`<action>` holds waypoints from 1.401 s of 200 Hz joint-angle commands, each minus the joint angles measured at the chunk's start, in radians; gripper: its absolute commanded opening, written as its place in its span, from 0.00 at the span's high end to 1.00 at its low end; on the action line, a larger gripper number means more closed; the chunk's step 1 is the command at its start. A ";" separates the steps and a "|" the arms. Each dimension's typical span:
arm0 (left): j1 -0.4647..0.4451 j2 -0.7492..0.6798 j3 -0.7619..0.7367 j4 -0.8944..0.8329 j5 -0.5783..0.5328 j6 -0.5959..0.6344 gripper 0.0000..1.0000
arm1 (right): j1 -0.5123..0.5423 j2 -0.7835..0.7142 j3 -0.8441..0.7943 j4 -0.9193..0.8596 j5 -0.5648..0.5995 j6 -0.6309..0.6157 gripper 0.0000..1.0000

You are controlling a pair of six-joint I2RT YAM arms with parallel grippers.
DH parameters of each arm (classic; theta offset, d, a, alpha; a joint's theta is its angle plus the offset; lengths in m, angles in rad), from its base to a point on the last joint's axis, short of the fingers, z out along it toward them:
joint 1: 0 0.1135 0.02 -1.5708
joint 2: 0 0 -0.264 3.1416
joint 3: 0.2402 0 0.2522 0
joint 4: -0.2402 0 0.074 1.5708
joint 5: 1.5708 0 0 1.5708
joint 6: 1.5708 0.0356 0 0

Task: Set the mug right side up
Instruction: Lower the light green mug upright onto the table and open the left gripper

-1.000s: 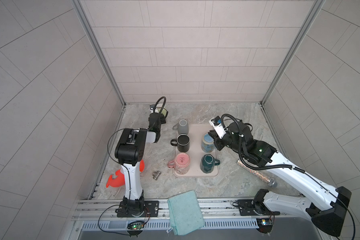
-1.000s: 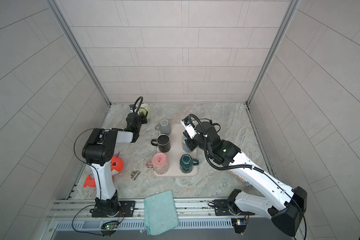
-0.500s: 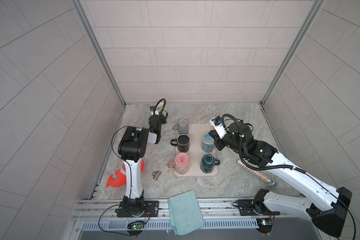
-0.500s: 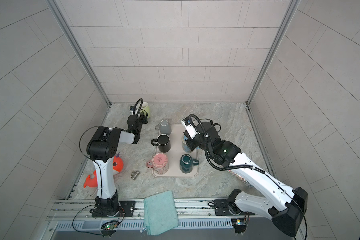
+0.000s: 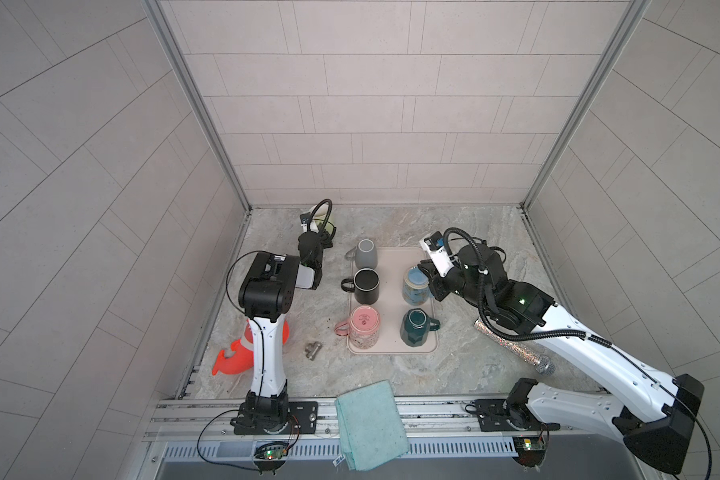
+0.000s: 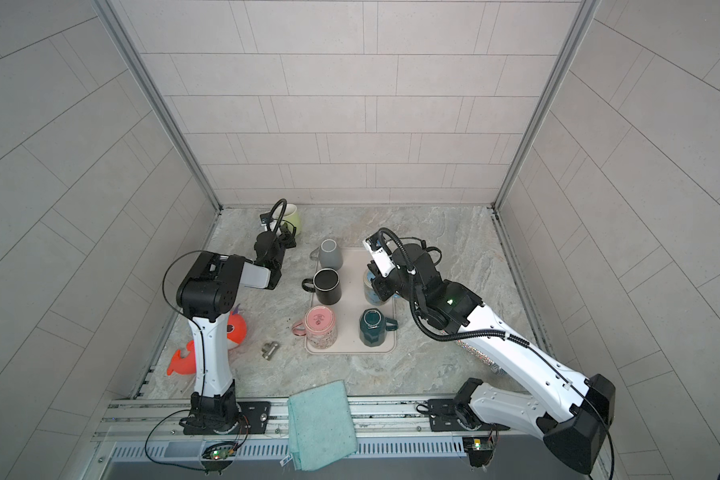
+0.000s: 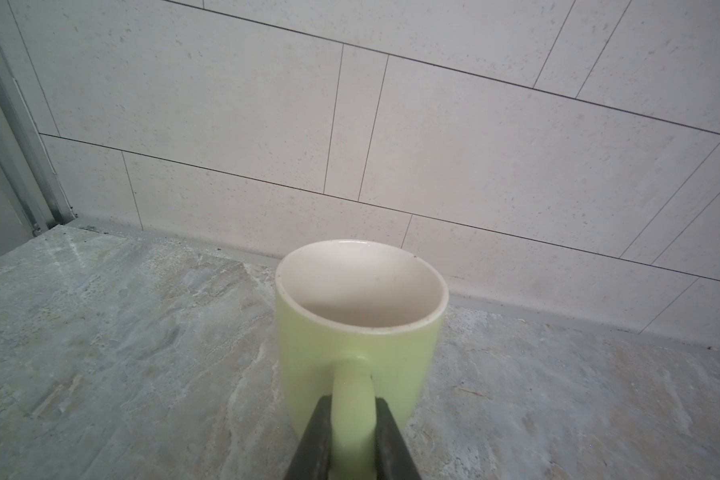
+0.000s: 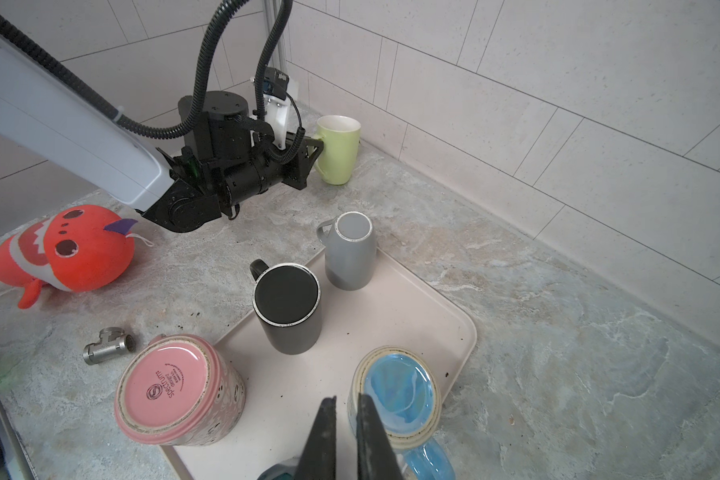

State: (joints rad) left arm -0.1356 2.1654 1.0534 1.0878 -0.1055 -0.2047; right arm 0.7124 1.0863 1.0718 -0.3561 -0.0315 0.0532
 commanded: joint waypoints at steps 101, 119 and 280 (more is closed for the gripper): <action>0.008 -0.001 -0.028 0.114 0.014 0.001 0.59 | -0.004 -0.026 -0.024 -0.003 0.021 0.007 0.88; 0.008 -0.008 -0.043 0.128 -0.003 -0.001 0.55 | -0.004 -0.030 -0.026 -0.003 0.021 0.008 0.88; 0.008 -0.420 -0.342 0.231 -0.096 -0.183 0.44 | -0.004 -0.076 -0.071 0.036 -0.002 0.026 0.88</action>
State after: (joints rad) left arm -0.1349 1.8454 0.7574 1.2583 -0.2070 -0.3317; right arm 0.7124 1.0367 1.0191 -0.3489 -0.0216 0.0647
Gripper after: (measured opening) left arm 0.563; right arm 0.123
